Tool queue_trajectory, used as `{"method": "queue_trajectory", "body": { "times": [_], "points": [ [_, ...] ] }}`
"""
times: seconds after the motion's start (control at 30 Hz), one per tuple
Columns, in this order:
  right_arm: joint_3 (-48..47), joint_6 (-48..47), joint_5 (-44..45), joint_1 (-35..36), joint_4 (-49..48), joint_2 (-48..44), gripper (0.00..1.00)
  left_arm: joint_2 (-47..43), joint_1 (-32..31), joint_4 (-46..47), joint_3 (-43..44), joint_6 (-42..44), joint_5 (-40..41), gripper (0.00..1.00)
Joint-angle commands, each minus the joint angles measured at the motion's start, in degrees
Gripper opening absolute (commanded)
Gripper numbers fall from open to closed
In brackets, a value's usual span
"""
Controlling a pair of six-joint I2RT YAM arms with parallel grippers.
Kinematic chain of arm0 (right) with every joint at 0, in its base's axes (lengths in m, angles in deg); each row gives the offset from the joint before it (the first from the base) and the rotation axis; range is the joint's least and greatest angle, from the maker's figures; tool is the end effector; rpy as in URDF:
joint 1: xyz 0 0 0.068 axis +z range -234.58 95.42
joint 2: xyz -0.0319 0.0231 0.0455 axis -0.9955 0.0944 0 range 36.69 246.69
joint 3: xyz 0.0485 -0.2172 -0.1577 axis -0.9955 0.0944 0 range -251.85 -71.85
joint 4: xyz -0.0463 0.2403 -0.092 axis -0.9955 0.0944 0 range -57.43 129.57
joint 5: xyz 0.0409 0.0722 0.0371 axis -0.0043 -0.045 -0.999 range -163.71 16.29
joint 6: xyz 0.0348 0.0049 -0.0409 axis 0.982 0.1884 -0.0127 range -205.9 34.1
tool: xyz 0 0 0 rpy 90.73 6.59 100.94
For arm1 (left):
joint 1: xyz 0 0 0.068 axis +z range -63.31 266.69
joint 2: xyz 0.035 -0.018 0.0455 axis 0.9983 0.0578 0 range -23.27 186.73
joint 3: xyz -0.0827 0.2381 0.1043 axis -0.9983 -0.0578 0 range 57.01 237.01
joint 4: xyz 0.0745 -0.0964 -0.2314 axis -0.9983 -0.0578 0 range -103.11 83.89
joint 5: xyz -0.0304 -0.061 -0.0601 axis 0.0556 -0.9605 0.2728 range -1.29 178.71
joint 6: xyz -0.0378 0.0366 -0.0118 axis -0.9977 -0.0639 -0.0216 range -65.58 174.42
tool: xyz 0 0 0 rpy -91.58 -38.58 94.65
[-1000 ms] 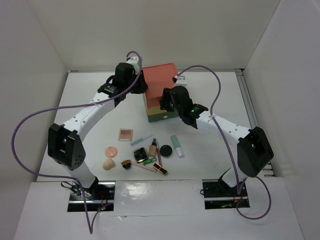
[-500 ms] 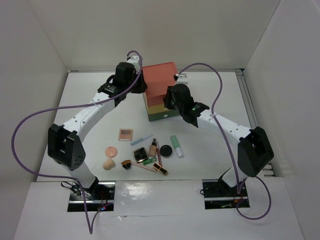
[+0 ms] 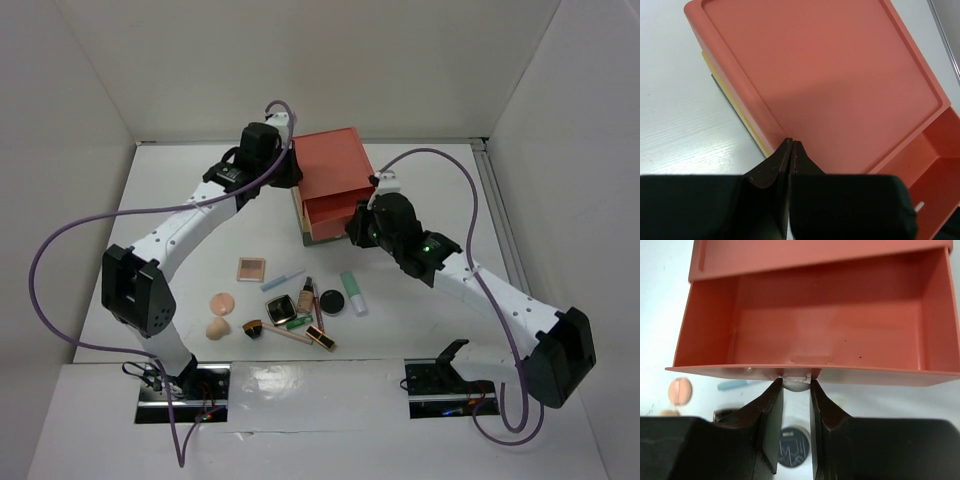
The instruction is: Organize the makeup
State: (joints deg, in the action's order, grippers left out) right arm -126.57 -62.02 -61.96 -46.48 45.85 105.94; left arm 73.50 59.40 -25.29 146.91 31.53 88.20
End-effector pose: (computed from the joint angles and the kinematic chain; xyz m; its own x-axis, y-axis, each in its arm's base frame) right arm 0.2208 0.1640 0.3062 -0.5228 0.0936 -0.8473 -0.2743 0.9226 0.2712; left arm 0.3554 -0.1837 0.3578 -0.5407 -0.1588 -0.8261 0.2771 0.8936 -0.3532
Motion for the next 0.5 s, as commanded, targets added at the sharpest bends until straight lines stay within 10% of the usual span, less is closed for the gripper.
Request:
{"method": "queue_trajectory", "body": {
  "times": [0.0,0.33,0.47],
  "points": [
    [1.0,-1.6,-2.3,0.3,5.3,-2.8,0.00,3.9,-1.2,-6.3,1.0,-1.4,-0.1,0.11],
    [5.2,2.0,-4.2,3.8,13.3,-6.5,0.00,4.5,-1.7,-7.9,2.6,-1.4,1.0,0.10],
    [3.0,-0.4,-5.1,4.4,14.0,-7.7,0.24,4.5,-1.7,-8.6,4.0,-1.4,2.9,0.10]
  ]
}}
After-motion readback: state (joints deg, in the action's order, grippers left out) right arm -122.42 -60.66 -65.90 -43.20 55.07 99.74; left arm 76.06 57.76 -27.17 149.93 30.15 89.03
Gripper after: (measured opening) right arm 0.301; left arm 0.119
